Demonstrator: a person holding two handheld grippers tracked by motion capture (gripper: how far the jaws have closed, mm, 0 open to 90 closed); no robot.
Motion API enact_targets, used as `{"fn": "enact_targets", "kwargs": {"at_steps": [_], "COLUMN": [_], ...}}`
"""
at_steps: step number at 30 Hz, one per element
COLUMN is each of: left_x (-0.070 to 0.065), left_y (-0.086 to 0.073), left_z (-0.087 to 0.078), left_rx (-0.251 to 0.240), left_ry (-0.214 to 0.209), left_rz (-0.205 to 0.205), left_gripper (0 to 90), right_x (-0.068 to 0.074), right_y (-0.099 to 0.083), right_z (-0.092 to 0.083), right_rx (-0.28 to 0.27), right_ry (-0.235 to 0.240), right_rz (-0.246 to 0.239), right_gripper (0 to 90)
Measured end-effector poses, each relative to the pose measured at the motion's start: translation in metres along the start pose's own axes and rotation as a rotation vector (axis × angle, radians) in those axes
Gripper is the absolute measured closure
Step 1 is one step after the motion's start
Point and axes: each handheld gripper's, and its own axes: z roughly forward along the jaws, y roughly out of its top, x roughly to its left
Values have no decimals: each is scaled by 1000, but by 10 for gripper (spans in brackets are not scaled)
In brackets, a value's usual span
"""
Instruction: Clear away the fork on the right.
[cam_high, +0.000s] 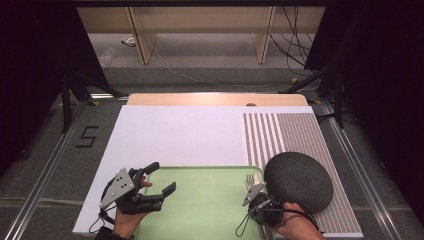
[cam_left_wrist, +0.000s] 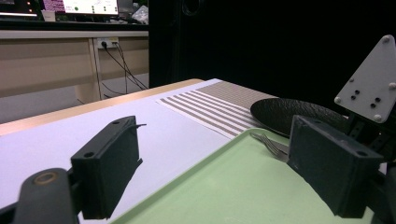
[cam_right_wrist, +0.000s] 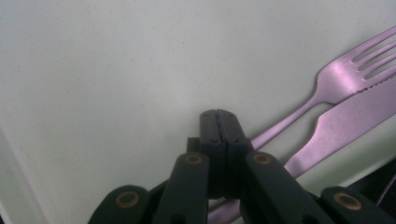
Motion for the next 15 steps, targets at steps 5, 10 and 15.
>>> {"fn": "enact_targets", "kwargs": {"at_steps": [5,10,15], "left_x": [0,0,0], "left_y": [0,0,0], "left_z": [0,0,0], "left_rx": [-1,1,0], "left_ry": [1,0,0], "left_rz": [0,1,1], "left_gripper": [162,162,162], "right_x": [-1,-6,-9], "right_y": [0,-1,-2], "right_z": [0,-9,-16], "right_rx": [-10,-109,-195], "right_ry": [-1,39,61], "right_rz": [6,60,91], "right_gripper": [877,789,725]}}
